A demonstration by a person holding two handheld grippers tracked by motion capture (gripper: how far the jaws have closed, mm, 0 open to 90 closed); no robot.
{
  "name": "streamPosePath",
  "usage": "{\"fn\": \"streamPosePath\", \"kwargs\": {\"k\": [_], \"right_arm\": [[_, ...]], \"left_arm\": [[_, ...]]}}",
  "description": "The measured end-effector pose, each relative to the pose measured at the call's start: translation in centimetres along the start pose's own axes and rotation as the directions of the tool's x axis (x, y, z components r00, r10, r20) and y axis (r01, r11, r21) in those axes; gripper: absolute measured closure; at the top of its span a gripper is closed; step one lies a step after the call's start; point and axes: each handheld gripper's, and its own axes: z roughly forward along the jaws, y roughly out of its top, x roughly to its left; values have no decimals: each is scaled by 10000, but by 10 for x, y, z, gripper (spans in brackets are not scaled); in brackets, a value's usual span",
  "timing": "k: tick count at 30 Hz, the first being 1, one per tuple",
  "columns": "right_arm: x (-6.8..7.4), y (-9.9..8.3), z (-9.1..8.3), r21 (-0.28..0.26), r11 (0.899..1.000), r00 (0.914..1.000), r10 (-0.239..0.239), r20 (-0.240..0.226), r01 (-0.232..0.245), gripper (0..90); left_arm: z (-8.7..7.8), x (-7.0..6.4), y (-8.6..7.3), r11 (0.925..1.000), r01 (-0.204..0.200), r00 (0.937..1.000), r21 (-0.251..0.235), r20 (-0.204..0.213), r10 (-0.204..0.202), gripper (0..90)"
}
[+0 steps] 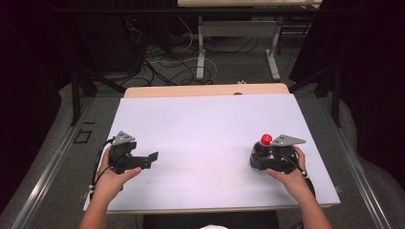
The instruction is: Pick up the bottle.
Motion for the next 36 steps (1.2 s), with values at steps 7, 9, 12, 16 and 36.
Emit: {"fn": "streamPosePath", "kwargs": {"k": [7, 9, 12, 16, 36], "right_arm": [[2, 0, -1, -6, 10000, 10000, 30, 57, -30, 287], [2, 1, -1, -2, 10000, 10000, 46, 63, -46, 289], [1, 0, -1, -50, 9999, 9998, 143, 124, -142, 289], [2, 0, -2, -64, 9993, 9993, 368, 116, -368, 290], [26, 13, -2, -5, 9987, 9980, -519, -371, 519, 292]], "left_arm": [[0, 0, 0, 10000, -57, 10000, 18, 26, 57, 63], [0, 0, 0, 10000, -58, 10000, 27, 23, 58, 64], [1, -1, 0, 10000, 41, 10000, -32, 32, -41, 64], [2, -1, -1, 10000, 0, 10000, -40, 41, 0, 64], [3, -7, 2, 9997, -58, 9995, -223, 299, 64, 68]]}}
